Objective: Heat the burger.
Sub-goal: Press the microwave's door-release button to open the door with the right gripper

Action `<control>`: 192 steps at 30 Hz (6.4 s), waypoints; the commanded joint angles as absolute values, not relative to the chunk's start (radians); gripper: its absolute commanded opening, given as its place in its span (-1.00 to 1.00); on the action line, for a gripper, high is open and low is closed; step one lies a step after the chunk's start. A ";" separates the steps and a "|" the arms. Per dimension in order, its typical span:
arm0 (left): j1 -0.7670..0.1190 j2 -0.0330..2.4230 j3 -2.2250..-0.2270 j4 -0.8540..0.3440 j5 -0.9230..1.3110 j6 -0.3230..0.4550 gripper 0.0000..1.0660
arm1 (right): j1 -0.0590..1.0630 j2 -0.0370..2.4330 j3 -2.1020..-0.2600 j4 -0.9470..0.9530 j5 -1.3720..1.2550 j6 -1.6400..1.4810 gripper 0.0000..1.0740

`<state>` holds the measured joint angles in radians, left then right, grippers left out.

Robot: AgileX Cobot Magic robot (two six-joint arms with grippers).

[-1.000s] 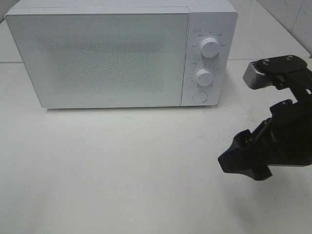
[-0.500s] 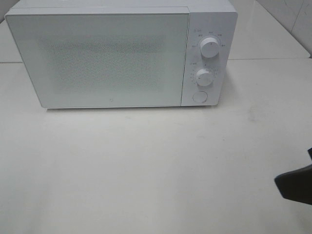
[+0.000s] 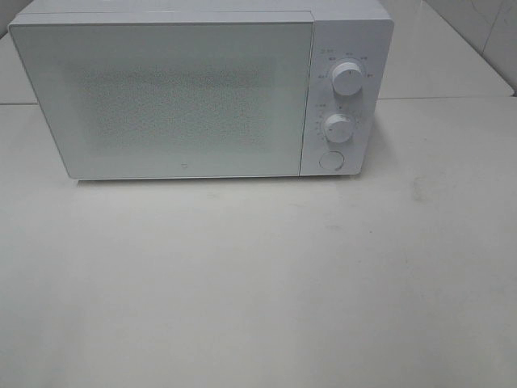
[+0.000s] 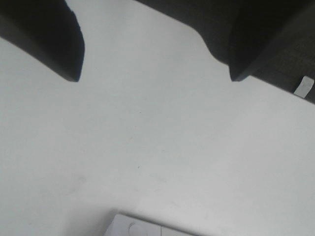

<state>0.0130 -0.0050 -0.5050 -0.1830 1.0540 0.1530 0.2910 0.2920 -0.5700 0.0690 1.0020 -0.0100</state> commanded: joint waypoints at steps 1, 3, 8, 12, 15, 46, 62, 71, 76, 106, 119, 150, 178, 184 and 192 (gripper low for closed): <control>0.016 -0.025 -0.502 -0.184 1.042 0.149 0.88 | 0.260 0.242 -0.571 0.060 1.010 0.000 0.42; 0.016 -0.025 -0.502 -0.184 1.042 0.149 0.88 | 0.230 0.177 -0.557 0.062 1.010 0.009 0.42; 0.016 -0.025 -0.502 -0.184 1.042 0.149 0.88 | 0.196 0.091 -0.518 0.060 1.025 0.050 0.42; 0.016 -0.025 -0.502 -0.184 1.042 0.149 0.88 | 0.178 0.045 -0.506 0.058 1.036 0.069 0.42; 0.016 -0.025 -0.502 -0.184 1.042 0.149 0.88 | 0.166 -0.003 -0.507 0.058 1.036 0.070 0.42; 0.016 -0.024 -0.502 -0.183 1.042 0.149 0.88 | 0.166 0.155 -0.537 0.092 0.816 0.074 0.40; 0.016 -0.024 -0.502 -0.183 1.042 0.149 0.88 | 0.166 0.455 -0.513 0.088 0.540 0.074 0.40; 0.016 -0.024 -0.502 -0.183 1.042 0.149 0.88 | 0.166 0.650 -0.513 0.089 0.364 0.074 0.40; 0.016 -0.024 -0.502 -0.183 1.042 0.149 0.88 | 0.166 0.724 -0.513 0.088 0.295 0.074 0.40; 0.016 -0.024 -0.502 -0.183 1.042 0.149 0.88 | 0.170 1.292 -0.294 0.089 -0.680 0.062 0.40; 0.016 -0.024 -0.502 -0.183 1.042 0.149 0.88 | 0.379 1.513 -0.234 0.323 -0.995 -0.082 0.40; 0.016 -0.024 -0.502 -0.184 1.042 0.149 0.88 | 0.833 1.800 -0.414 0.806 -1.138 -0.192 0.40; 0.016 -0.024 -0.502 -0.184 1.042 0.149 0.88 | 0.833 1.805 -0.414 0.824 -1.138 1.141 -0.24; 0.016 -0.024 -0.502 -0.184 1.042 0.149 0.88 | 0.833 1.805 -0.414 0.828 -1.137 1.228 -0.61; 0.016 -0.024 -0.502 -0.184 1.042 0.149 0.87 | 0.832 1.805 -0.414 0.877 -1.136 1.237 -1.00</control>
<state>0.0130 -0.0050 -0.5050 -0.1830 1.0540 0.1530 0.8290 1.8050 -0.4070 0.8770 -1.1360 1.2370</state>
